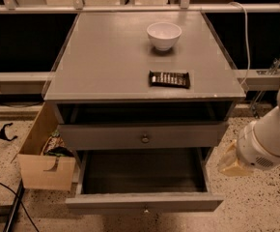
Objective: Close middle drawer
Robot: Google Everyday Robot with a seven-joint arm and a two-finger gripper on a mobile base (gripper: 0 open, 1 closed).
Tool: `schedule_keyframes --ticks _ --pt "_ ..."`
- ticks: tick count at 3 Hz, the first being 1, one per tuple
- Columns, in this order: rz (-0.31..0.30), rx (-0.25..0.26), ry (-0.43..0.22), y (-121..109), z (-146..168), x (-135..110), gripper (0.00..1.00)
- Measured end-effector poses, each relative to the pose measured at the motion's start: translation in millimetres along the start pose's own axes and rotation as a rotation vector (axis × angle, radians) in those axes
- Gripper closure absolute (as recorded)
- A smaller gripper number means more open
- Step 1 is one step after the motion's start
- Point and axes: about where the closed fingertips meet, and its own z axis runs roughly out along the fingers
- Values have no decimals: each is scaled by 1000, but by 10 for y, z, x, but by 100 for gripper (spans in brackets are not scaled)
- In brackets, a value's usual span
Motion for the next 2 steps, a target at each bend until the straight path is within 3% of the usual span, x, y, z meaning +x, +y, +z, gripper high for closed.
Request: schedule_keyframes --ticks 1,2 --pt "25 -61 -39 234 667 288 100" --pt "31 -88 -62 402 1120 455 100"
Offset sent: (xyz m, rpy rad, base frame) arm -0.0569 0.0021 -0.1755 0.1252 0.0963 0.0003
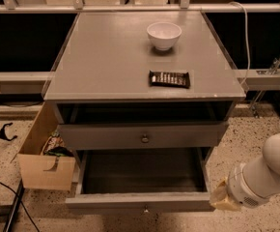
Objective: Close middle drawer
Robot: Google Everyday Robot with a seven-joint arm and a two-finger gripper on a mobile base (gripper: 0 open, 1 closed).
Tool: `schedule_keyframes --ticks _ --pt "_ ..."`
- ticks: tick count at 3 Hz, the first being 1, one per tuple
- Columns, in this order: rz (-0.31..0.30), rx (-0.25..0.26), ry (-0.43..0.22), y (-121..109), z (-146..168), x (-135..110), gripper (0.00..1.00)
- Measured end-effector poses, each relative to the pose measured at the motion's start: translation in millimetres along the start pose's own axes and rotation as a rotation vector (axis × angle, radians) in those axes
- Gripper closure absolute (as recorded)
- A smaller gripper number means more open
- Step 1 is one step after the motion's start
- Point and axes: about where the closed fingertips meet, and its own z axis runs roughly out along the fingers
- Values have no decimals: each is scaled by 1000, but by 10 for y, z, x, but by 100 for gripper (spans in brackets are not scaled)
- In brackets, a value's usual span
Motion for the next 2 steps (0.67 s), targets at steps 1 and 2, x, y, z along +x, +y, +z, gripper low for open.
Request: schedule_keyframes --ticks 1,2 --pt "0 0 0 0 0 0 100" --pt "-5 -4 2 -27 212 75 100"
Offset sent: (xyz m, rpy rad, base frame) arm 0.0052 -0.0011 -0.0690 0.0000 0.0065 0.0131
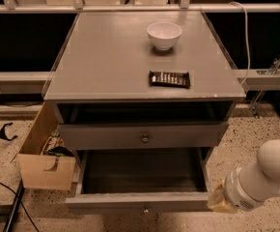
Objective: Close middle drawer
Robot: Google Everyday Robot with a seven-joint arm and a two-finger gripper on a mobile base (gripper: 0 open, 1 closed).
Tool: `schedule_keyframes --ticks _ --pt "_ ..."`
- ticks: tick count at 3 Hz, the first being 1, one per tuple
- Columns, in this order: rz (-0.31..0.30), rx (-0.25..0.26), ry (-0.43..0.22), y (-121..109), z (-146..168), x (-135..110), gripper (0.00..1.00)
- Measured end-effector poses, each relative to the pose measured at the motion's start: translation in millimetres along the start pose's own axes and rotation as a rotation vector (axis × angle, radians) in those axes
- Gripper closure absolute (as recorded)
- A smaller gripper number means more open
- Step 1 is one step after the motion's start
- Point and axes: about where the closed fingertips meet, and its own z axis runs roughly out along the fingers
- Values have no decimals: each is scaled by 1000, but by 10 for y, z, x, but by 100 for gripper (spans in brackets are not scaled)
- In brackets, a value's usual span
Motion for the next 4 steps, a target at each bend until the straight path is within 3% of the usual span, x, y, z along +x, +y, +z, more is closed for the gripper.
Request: schedule_keyframes --ticks 2,4 --pt "-19 -12 -32 -102 811 228 100" --pt "-43 -68 -60 -109 1822 414 100"
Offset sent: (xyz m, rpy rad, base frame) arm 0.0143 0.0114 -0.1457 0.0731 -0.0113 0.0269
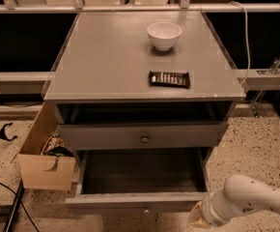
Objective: Close middle drawer
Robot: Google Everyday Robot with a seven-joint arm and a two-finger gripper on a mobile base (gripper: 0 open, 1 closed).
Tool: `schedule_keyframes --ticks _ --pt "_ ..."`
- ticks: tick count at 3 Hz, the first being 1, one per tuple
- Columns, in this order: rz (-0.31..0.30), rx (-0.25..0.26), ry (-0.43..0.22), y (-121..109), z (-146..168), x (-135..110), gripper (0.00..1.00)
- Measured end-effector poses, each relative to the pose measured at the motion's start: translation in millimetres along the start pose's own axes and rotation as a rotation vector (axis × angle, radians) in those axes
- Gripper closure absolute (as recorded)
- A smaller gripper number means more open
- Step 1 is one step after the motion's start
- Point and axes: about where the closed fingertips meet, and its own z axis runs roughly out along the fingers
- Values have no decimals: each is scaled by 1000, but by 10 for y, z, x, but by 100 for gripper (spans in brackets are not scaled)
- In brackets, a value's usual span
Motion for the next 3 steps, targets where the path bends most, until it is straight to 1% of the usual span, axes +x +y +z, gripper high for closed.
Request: schedule_keyframes --ticks 1,2,3 --pt "-6 11 -17 -41 85 19 100" --pt "-11 34 -48 -118 177 29 100" --pt "-26 68 -95 -257 272 -23 100"
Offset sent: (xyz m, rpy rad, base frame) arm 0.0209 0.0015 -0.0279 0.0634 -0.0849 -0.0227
